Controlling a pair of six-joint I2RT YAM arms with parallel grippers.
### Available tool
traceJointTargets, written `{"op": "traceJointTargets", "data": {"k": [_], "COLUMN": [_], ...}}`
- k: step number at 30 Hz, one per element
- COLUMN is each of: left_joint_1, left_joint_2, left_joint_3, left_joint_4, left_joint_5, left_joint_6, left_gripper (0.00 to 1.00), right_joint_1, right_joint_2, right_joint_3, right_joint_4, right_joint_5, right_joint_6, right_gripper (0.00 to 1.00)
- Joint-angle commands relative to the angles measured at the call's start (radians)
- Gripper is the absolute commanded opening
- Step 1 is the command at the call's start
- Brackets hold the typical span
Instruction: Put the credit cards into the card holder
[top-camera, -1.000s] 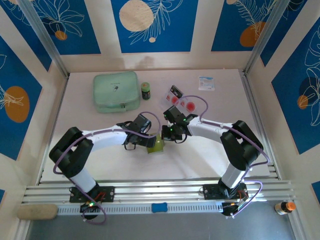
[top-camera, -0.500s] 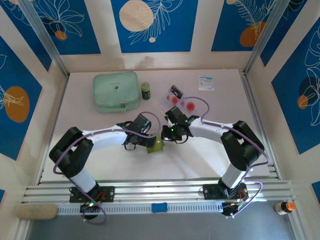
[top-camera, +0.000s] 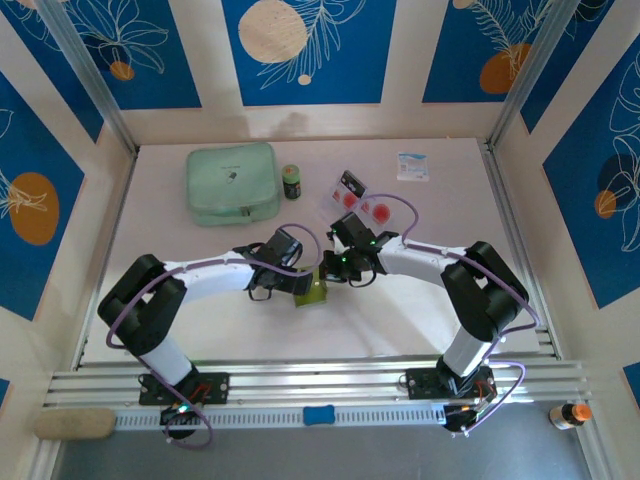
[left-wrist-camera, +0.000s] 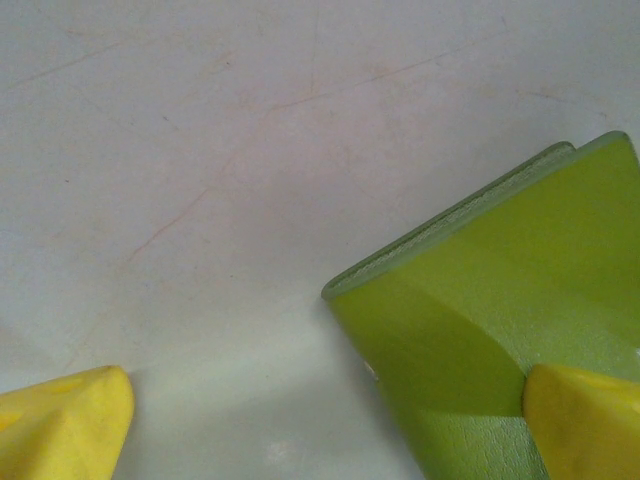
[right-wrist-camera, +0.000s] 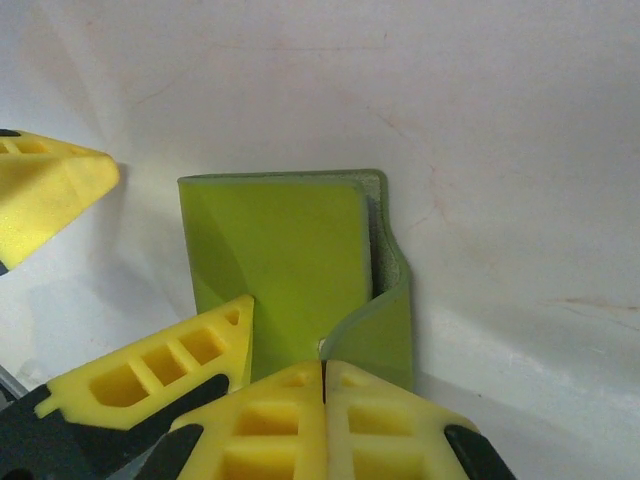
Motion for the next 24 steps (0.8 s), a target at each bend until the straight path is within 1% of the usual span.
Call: {"op": "traceJointTargets", "data": {"k": [1, 17, 24], "left_joint_1": [-0.005, -0.004, -0.004], "left_joint_2": [0.017, 0.01, -0.003], "left_joint_3": [-0.04, -0.046, -0.044], "left_joint_4": [-0.063, -0.058, -0.057], "left_joint_5": [-0.047, -0.043, -0.039], "left_joint_6": [-0.002, -0.005, -0.011], "left_gripper": [1.0, 1.0, 1.0], "right_joint_1": [0.003, 0.041, 0.039], "right_joint_2": [-0.006, 0.086, 0.108], "right_joint_3": [-0.008, 0.014, -0.021], "right_joint_4": [0.026, 0.046, 0.048], "right_joint_5": [-0.049, -0.052, -0.042], "right_joint_6": [0.012, 0.03, 0.041], "right_gripper": [0.0, 0.0, 0.0]}}
